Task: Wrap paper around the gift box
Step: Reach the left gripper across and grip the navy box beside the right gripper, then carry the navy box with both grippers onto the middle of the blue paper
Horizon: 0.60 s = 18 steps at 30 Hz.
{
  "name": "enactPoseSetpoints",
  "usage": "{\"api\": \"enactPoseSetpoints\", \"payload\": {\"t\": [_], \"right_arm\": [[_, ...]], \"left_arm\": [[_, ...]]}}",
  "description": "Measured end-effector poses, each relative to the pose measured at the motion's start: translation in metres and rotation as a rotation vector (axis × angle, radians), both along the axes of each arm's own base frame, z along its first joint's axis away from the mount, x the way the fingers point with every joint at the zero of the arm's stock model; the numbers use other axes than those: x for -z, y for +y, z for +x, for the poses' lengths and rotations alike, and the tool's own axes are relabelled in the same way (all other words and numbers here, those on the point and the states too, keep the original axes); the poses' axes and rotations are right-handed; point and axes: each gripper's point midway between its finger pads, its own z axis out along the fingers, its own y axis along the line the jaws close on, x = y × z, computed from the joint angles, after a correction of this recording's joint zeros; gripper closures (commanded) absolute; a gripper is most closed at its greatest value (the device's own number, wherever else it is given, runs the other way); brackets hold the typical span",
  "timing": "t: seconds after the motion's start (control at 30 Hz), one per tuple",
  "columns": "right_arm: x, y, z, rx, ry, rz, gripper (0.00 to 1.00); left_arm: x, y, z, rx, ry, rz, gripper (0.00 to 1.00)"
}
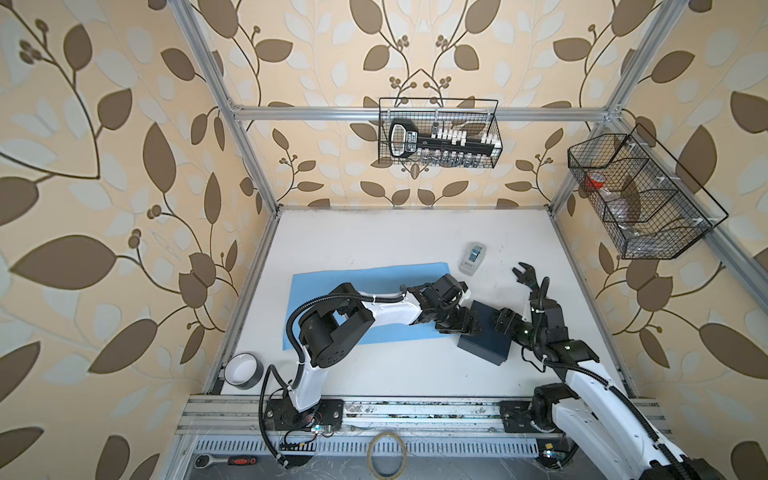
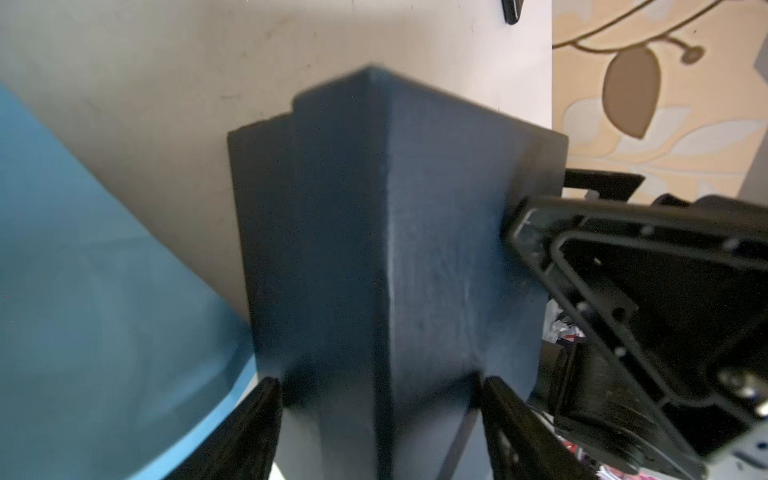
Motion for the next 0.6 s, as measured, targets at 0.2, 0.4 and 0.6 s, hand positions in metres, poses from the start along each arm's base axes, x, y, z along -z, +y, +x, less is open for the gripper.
{"api": "enactPoseSetpoints", "payload": {"t": [0.2, 0.4, 0.6], "right_arm": [[-0.012, 0.004, 0.002, -0.009, -0.053, 0.033, 0.29], [-0.017, 0.011, 0.01, -0.011, -0.073, 0.081, 0.31], [-0.028, 0.022, 0.019, -0.029, -0.092, 0.092, 0.31]], "left_arm": [[-0.005, 0.0, -0.004, -0.01, 0.05, -0.009, 0.35], [-0.008, 0.008, -0.002, -0.029, 0.089, 0.007, 0.39], [-0.012, 0.014, 0.003, -0.044, 0.127, 0.008, 0.41]]}}
